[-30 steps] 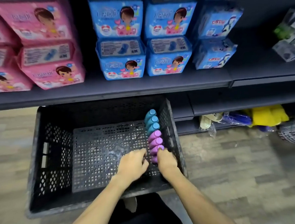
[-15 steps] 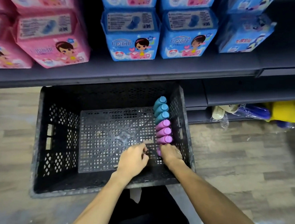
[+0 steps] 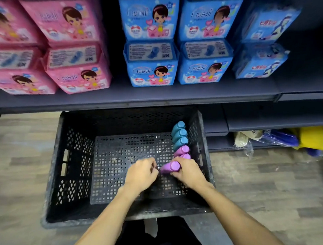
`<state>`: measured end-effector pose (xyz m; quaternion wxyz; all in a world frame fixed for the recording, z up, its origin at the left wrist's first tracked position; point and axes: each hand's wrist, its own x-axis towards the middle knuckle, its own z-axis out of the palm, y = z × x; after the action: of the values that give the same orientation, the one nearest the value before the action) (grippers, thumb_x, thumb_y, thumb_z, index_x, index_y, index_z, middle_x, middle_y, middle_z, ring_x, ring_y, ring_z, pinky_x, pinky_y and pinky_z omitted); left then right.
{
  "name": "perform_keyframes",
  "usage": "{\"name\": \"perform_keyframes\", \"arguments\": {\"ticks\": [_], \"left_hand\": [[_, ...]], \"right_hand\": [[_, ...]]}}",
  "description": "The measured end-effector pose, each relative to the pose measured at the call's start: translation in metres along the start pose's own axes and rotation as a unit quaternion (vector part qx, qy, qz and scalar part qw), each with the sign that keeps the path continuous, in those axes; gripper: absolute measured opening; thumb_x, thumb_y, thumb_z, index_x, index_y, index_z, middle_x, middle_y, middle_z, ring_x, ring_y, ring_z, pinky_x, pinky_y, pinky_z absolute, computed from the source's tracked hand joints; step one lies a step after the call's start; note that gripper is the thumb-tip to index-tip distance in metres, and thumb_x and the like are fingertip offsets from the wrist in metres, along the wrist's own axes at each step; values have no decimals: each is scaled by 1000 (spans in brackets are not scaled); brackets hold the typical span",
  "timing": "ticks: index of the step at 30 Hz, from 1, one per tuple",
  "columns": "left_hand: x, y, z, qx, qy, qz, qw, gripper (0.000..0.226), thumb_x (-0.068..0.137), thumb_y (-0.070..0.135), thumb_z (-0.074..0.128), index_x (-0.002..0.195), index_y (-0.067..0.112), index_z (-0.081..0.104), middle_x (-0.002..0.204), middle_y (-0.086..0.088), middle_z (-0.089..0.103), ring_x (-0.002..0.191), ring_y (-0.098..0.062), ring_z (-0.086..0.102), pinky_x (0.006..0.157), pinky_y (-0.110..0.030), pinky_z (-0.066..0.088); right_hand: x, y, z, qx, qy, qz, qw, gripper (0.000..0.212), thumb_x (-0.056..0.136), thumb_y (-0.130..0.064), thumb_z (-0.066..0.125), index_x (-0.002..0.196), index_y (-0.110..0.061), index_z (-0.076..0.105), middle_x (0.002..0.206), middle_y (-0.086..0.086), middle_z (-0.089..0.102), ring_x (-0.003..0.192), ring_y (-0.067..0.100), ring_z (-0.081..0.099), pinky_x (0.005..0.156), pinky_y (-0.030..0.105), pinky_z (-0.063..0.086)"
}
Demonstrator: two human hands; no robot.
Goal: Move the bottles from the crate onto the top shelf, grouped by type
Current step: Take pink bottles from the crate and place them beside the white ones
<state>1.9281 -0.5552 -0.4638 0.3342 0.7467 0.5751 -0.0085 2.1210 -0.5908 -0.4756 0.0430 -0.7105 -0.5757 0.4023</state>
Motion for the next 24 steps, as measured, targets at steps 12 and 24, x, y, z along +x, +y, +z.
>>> {"name": "perform_keyframes", "arguments": {"ticks": [12,24], "left_hand": [[43,35,-151,-19,144,86,986,8,81,26,59,88,27,62,77,10,65,80,-20,63,68,-31,48],[3,127,-300,-13,327,266,907,12,81,32,55,83,23,61,76,9,67,74,-17,63,70,-38,52]], "right_hand": [[-7,-103,-143,100,242,-187,947,37,75,-29,86,100,-26,60,60,-15,58,56,0,56,62,6,40],[-68,-214,-296,125,353,-345,860,38,80,-34,83,111,-22,66,90,-11,73,56,3,53,66,22,53]]}}
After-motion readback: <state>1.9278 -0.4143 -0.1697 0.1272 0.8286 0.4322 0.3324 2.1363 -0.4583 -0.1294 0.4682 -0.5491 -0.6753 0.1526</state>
